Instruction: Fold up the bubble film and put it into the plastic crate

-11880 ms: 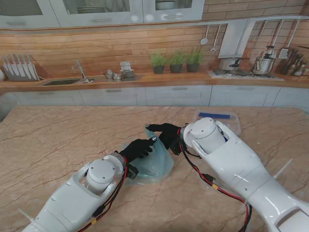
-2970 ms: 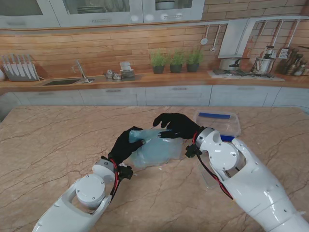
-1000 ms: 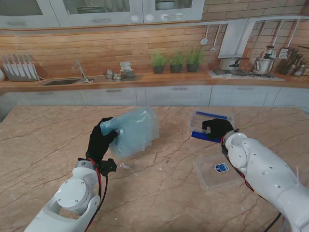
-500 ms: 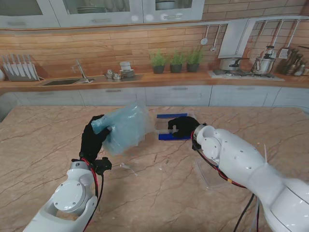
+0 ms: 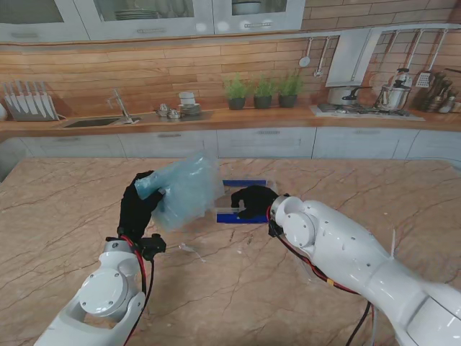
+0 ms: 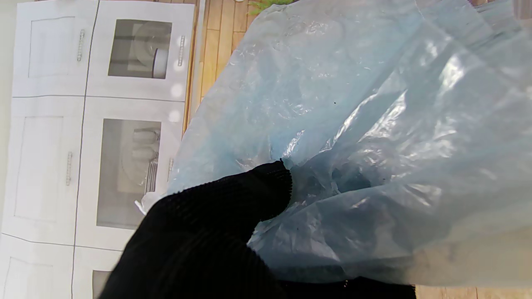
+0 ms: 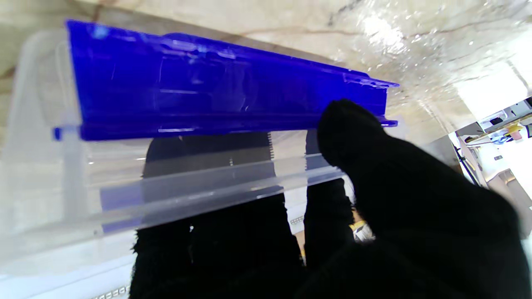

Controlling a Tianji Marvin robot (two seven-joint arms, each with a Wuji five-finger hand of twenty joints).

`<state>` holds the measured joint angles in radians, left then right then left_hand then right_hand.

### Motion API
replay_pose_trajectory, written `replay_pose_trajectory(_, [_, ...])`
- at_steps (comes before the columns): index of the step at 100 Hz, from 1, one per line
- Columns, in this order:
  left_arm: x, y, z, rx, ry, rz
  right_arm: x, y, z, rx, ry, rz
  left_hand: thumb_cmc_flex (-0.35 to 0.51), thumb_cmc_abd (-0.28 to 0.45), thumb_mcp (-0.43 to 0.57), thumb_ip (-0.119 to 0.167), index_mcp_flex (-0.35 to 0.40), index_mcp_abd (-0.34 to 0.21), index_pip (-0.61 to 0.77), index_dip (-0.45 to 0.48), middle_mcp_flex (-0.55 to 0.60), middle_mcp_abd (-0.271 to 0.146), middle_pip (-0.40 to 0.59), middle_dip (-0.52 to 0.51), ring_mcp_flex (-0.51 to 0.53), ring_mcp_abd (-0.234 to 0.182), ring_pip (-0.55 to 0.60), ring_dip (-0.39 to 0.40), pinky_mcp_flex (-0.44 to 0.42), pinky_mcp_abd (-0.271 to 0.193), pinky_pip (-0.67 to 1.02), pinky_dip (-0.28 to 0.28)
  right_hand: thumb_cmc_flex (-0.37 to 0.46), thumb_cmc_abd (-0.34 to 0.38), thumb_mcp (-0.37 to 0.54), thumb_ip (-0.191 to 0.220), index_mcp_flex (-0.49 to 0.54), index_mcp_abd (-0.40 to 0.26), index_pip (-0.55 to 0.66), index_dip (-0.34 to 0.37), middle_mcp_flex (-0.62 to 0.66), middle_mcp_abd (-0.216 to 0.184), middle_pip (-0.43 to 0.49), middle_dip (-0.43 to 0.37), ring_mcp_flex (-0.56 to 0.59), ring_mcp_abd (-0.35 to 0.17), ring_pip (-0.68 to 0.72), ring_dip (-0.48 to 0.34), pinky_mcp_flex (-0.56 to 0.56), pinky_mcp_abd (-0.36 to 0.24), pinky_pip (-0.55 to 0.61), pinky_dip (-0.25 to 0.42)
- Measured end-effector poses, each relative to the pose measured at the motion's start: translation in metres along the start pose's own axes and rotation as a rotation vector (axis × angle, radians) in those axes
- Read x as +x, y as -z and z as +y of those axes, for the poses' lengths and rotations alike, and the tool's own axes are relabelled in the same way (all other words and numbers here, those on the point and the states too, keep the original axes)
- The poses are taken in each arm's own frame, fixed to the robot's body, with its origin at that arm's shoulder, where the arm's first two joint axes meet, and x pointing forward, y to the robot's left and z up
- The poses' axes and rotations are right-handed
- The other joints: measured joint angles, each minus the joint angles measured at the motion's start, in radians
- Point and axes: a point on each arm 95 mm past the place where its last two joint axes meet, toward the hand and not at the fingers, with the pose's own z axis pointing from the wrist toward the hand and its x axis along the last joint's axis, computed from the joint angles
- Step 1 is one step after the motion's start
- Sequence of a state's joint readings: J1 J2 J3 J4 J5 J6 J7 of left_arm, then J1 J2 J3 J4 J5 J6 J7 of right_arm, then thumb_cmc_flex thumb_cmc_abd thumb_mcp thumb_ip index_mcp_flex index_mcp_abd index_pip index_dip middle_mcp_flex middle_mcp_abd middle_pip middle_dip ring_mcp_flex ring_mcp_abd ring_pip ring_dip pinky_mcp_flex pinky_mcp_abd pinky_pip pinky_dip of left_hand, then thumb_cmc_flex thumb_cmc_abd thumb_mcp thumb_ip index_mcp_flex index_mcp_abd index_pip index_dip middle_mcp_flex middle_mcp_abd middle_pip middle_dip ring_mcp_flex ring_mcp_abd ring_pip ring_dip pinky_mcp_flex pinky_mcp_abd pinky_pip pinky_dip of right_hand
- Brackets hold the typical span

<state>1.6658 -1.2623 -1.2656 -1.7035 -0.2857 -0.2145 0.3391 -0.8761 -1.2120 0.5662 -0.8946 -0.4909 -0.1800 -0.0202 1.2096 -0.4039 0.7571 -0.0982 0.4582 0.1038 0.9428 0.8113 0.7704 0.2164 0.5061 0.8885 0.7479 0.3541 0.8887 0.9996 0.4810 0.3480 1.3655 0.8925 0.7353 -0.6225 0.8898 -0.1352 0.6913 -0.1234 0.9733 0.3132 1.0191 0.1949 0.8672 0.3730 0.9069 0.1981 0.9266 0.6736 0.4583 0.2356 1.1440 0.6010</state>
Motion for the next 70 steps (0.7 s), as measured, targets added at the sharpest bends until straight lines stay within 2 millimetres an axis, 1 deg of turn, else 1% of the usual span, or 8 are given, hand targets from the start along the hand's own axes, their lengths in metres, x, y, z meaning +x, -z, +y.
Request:
replay_pose_trajectory(27, [0.0, 0.0, 0.0, -0.003, 0.002, -0.002, 0.004, 0.0, -0.007, 0.009, 0.02, 0.043, 0.0, 0.0, 0.007, 0.0, 0.0, 0.0, 0.0, -0.001, 0.0, 0.0, 0.0, -0.008, 0.0, 0.0, 0.0, 0.0, 0.0, 0.0, 0.0, 0.0, 0.0, 0.001, 0.001, 0.001, 0.0, 0.014, -0.007, 0.001, 0.0, 0.002, 0.0, 0.0, 0.001, 0.002, 0.001, 0.002, -0.002, 0.001, 0.0, 0.0])
replay_pose_trajectory(70, [-0.002, -0.001, -0.001, -0.007, 0.006, -0.005, 0.012, -0.02, -0.007, -0.009, -0.016, 0.04, 0.0, 0.0, 0.008, 0.0, 0.0, 0.0, 0.0, -0.001, 0.0, 0.0, 0.0, -0.008, 0.0, 0.0, 0.0, 0.0, 0.0, 0.0, 0.0, 0.0, -0.001, 0.001, -0.009, 0.001, 0.002, 0.014, -0.008, 0.002, 0.0, 0.002, 0.0, 0.0, 0.001, 0.003, 0.001, 0.002, -0.026, 0.001, 0.0, 0.0])
